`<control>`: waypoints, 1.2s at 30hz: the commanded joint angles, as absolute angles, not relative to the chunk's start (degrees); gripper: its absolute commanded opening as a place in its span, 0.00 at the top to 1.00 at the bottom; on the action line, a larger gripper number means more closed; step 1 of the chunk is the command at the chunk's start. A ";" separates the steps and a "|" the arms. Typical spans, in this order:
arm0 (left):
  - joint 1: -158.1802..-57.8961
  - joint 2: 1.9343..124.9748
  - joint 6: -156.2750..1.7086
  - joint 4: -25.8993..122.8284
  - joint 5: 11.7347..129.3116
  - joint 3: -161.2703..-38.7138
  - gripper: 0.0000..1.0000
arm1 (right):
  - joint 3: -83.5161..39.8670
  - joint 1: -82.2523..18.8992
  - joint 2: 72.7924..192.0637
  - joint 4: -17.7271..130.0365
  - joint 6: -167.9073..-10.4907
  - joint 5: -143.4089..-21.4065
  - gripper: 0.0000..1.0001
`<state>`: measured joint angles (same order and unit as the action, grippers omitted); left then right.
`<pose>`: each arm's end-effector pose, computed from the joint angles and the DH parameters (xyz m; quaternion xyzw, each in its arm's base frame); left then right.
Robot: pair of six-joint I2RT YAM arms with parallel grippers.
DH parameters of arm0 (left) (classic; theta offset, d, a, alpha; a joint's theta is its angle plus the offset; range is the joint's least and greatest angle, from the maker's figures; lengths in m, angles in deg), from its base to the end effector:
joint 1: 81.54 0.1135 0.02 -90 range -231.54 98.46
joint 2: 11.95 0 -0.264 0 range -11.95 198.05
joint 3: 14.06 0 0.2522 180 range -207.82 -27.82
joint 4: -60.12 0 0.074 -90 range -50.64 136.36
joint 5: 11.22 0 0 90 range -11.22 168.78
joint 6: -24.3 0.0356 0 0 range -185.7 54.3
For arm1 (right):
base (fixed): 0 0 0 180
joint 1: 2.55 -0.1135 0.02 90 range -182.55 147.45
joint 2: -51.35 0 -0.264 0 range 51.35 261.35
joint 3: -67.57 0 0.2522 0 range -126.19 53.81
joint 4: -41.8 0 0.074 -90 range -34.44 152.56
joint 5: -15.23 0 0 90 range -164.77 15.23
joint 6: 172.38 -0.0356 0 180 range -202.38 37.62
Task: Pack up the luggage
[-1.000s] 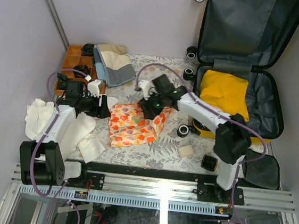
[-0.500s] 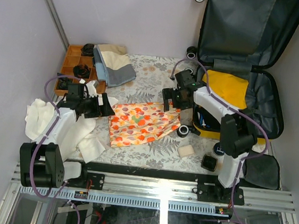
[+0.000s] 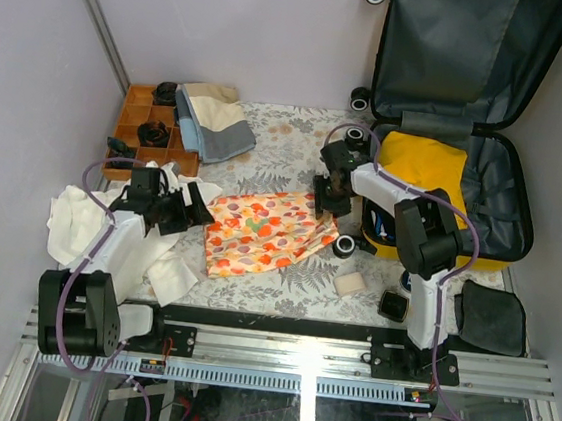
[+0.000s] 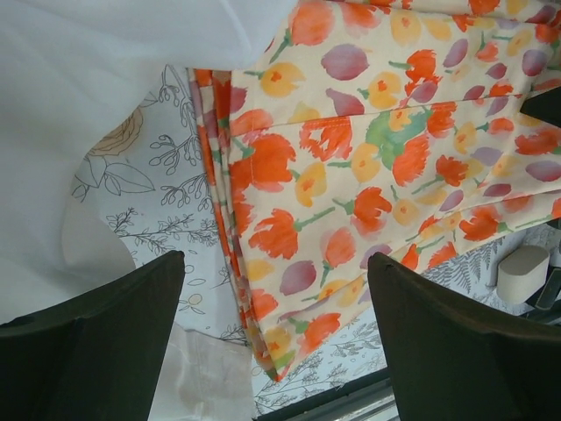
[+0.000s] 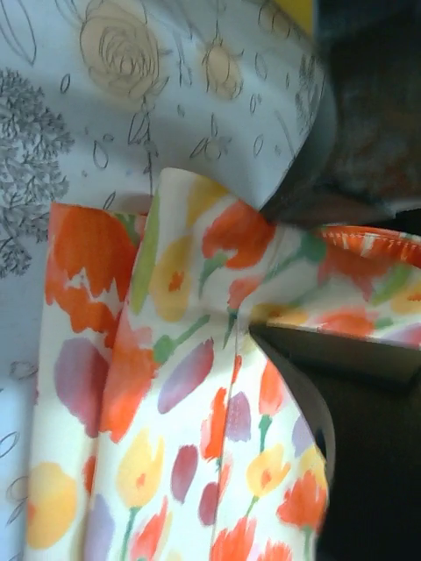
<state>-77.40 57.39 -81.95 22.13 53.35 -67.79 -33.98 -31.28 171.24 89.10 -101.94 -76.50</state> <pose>0.2332 0.0016 0.2072 -0.0964 0.9242 -0.2401 0.2809 0.3819 0.2106 0.1632 -0.0813 0.9740 0.0998 0.1865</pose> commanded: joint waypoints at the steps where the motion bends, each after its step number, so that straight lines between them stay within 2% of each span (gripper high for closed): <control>1: -77.81 59.56 -85.68 26.47 54.78 -66.41 0.18 | -36.30 -31.60 174.05 87.55 -105.55 -84.11 0.65; 3: -77.74 61.55 -86.21 27.20 55.22 -66.13 0.19 | -38.18 -31.54 174.46 87.88 -104.87 -83.99 0.90; 4: -77.76 62.51 -86.12 27.46 54.81 -66.19 0.20 | -39.68 -31.33 174.41 88.21 -104.26 -83.71 0.99; 5: -77.84 63.46 -86.00 27.54 54.40 -66.41 0.21 | -40.39 -31.11 174.06 88.36 -103.73 -83.12 1.00; 14: -78.72 72.06 -87.55 30.27 54.86 -67.73 0.36 | -50.31 -28.55 172.60 93.61 -95.14 -77.53 1.00; 18: -81.95 75.28 -89.81 34.15 55.17 -68.62 0.39 | -53.81 -28.57 174.29 96.86 -94.36 -78.00 1.00; 28: -83.31 82.26 -99.23 46.56 51.02 -66.54 0.56 | -58.15 -35.05 172.53 97.99 -90.03 -74.82 1.00; 34: -84.92 83.93 -100.77 48.64 50.84 -64.74 0.80 | -59.43 -40.34 171.26 98.10 -89.67 -71.45 1.00; 36: -84.95 84.58 -100.86 48.69 50.80 -64.74 0.84 | -59.41 -42.10 170.81 98.27 -90.65 -71.62 1.00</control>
<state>-84.13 81.96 -100.14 47.68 49.73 -66.59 -56.14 -38.95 173.78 97.19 -90.68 -73.68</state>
